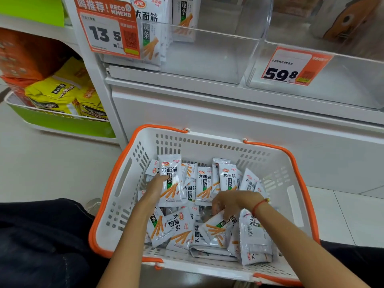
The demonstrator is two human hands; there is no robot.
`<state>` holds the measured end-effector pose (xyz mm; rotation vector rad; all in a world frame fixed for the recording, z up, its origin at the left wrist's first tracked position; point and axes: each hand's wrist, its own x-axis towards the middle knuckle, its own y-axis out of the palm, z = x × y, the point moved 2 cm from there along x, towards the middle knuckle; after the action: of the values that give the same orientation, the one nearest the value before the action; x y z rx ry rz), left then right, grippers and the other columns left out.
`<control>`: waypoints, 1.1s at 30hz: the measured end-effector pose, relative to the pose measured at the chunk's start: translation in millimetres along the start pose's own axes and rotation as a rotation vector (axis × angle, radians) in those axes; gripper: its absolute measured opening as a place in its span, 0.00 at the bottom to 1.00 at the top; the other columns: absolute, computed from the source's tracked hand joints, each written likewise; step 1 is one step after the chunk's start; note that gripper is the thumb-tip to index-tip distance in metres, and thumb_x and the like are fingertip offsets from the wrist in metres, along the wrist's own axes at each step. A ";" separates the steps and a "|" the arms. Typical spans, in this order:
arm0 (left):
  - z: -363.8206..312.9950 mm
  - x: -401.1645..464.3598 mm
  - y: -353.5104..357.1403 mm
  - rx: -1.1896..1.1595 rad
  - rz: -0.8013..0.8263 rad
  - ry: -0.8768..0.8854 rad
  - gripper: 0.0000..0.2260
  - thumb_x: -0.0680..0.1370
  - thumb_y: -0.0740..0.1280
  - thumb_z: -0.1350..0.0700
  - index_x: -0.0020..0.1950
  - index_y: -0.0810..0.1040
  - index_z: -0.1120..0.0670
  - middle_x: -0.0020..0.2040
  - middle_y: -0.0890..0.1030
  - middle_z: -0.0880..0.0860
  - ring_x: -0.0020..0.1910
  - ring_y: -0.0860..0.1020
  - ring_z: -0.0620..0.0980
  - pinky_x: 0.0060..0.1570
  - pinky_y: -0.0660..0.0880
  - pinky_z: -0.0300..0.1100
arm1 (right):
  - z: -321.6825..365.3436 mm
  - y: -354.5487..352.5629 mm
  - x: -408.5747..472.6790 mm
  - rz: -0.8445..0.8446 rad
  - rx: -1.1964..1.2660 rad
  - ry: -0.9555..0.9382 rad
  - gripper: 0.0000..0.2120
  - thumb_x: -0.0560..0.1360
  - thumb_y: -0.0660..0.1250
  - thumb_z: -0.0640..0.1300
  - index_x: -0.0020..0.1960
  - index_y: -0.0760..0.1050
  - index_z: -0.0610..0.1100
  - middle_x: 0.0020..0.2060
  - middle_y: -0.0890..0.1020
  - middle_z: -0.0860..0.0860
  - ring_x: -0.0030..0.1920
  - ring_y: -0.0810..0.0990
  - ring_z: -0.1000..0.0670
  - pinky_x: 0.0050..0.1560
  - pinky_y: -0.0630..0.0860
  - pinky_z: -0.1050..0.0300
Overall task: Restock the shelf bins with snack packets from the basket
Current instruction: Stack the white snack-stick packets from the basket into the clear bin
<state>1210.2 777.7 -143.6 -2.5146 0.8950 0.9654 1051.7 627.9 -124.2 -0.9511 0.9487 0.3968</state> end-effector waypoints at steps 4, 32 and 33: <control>-1.2 -3.9 14.0 0.198 0.102 0.073 0.19 0.82 0.57 0.57 0.73 0.62 0.60 0.64 0.68 0.54 0.60 0.68 0.51 0.57 0.63 0.41 | 13.3 -36.4 -24.0 0.022 0.145 -0.168 0.17 0.74 0.69 0.37 0.62 0.78 0.46 0.59 0.80 0.45 0.58 0.78 0.47 0.63 0.71 0.53; -24.9 -17.1 39.7 -0.185 0.102 0.065 0.13 0.80 0.52 0.54 0.51 0.75 0.56 0.48 0.79 0.59 0.46 0.77 0.56 0.55 0.71 0.52 | 43.9 -37.3 1.3 -0.625 1.009 -0.075 0.34 0.76 0.64 0.57 0.75 0.55 0.44 0.68 0.66 0.48 0.68 0.68 0.47 0.64 0.67 0.55; -31.5 -20.4 38.1 -0.188 0.068 0.082 0.12 0.81 0.53 0.54 0.54 0.74 0.57 0.51 0.78 0.60 0.51 0.76 0.57 0.58 0.70 0.52 | 47.7 -42.2 -0.5 -0.575 0.978 -0.102 0.33 0.76 0.65 0.55 0.75 0.57 0.45 0.68 0.67 0.48 0.67 0.69 0.47 0.64 0.67 0.54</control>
<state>1189.3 742.9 -108.9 -2.7142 0.9610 1.0176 1103.5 644.3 -91.1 -0.2559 0.6089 -0.4841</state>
